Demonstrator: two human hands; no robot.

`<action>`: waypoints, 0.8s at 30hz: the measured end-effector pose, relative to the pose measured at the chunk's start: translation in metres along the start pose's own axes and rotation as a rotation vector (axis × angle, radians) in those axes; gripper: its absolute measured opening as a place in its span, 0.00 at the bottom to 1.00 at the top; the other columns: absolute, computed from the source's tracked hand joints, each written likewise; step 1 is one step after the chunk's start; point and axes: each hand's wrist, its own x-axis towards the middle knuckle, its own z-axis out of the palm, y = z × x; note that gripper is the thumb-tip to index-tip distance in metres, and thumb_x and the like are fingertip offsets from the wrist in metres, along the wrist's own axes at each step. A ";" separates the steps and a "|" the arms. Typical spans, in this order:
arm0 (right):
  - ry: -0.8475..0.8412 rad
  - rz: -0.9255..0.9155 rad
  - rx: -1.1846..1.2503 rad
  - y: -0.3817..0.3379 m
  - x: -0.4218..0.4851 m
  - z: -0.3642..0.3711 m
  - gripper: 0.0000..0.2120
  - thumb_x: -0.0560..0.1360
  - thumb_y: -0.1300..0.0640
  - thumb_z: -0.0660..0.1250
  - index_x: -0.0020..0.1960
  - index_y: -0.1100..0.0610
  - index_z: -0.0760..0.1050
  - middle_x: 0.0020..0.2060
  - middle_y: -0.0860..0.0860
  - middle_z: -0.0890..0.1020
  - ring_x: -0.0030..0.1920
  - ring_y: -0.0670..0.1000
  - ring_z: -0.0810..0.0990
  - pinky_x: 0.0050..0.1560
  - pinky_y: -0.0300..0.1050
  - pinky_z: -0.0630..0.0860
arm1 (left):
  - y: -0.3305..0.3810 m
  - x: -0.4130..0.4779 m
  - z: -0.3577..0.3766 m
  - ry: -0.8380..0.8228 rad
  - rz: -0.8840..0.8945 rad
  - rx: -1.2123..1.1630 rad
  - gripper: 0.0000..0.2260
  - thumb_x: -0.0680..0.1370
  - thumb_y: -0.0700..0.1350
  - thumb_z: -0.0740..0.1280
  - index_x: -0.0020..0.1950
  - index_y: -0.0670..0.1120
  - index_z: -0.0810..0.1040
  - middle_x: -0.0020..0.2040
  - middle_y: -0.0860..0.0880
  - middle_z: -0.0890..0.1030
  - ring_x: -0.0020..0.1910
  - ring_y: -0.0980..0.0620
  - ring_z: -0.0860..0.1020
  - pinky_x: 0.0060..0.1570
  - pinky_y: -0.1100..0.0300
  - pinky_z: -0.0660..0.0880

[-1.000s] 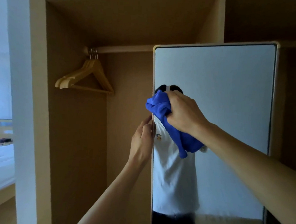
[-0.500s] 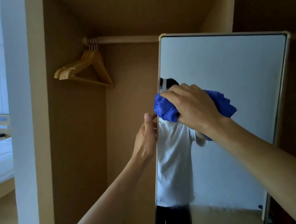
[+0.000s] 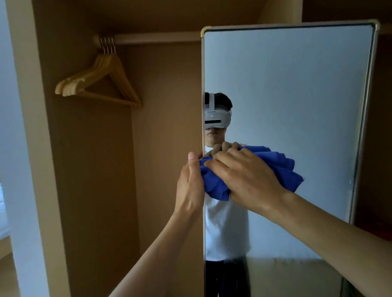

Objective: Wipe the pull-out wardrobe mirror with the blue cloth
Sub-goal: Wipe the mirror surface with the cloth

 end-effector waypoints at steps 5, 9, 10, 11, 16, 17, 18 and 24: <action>-0.022 0.007 0.004 0.008 0.003 -0.005 0.14 0.71 0.63 0.69 0.56 0.57 0.78 0.47 0.53 0.80 0.46 0.56 0.76 0.50 0.52 0.74 | -0.003 -0.005 0.000 -0.009 0.027 0.020 0.26 0.82 0.66 0.45 0.56 0.58 0.80 0.57 0.48 0.83 0.58 0.51 0.81 0.65 0.46 0.75; 0.009 0.090 0.025 0.029 0.020 -0.027 0.11 0.73 0.62 0.64 0.55 0.57 0.77 0.48 0.53 0.80 0.47 0.58 0.77 0.49 0.51 0.70 | -0.002 -0.006 0.000 -0.033 0.027 0.087 0.23 0.83 0.65 0.42 0.53 0.62 0.76 0.59 0.49 0.81 0.62 0.50 0.77 0.68 0.44 0.72; 0.011 0.113 0.056 0.037 0.026 -0.034 0.10 0.73 0.61 0.61 0.52 0.57 0.75 0.47 0.52 0.80 0.46 0.58 0.77 0.48 0.53 0.72 | -0.001 -0.007 0.000 -0.041 0.020 0.096 0.22 0.83 0.66 0.43 0.53 0.65 0.75 0.60 0.51 0.80 0.63 0.50 0.76 0.68 0.43 0.71; 0.014 0.137 0.086 0.045 0.032 -0.041 0.09 0.71 0.60 0.58 0.49 0.56 0.74 0.45 0.52 0.79 0.45 0.59 0.77 0.46 0.54 0.73 | -0.001 -0.007 0.000 -0.040 0.007 0.100 0.20 0.81 0.68 0.43 0.54 0.68 0.74 0.62 0.51 0.79 0.64 0.51 0.75 0.69 0.43 0.70; 0.059 0.192 -0.054 0.072 0.040 -0.050 0.21 0.73 0.61 0.66 0.66 0.55 0.75 0.54 0.54 0.79 0.51 0.59 0.78 0.45 0.47 0.69 | -0.004 -0.008 0.002 -0.010 0.040 0.116 0.22 0.84 0.63 0.48 0.55 0.54 0.77 0.58 0.47 0.80 0.61 0.49 0.77 0.67 0.42 0.71; 0.046 0.181 -0.039 0.069 0.038 -0.049 0.20 0.73 0.62 0.67 0.65 0.56 0.76 0.53 0.54 0.79 0.50 0.59 0.78 0.45 0.49 0.72 | -0.005 -0.008 0.003 -0.011 0.038 0.099 0.23 0.83 0.64 0.49 0.55 0.51 0.76 0.58 0.45 0.80 0.60 0.49 0.78 0.68 0.42 0.71; 0.035 0.160 -0.005 0.065 0.036 -0.047 0.17 0.72 0.64 0.65 0.60 0.59 0.77 0.50 0.55 0.79 0.48 0.60 0.78 0.46 0.51 0.74 | -0.005 -0.008 0.004 -0.008 0.038 0.088 0.24 0.82 0.65 0.50 0.57 0.49 0.76 0.58 0.45 0.80 0.61 0.48 0.78 0.68 0.42 0.71; 0.031 0.080 0.033 0.036 -0.008 -0.022 0.08 0.69 0.65 0.63 0.48 0.60 0.77 0.41 0.54 0.79 0.40 0.56 0.76 0.43 0.49 0.70 | -0.009 -0.012 0.010 0.050 0.071 0.139 0.23 0.84 0.61 0.51 0.65 0.48 0.76 0.56 0.48 0.79 0.62 0.45 0.76 0.64 0.43 0.74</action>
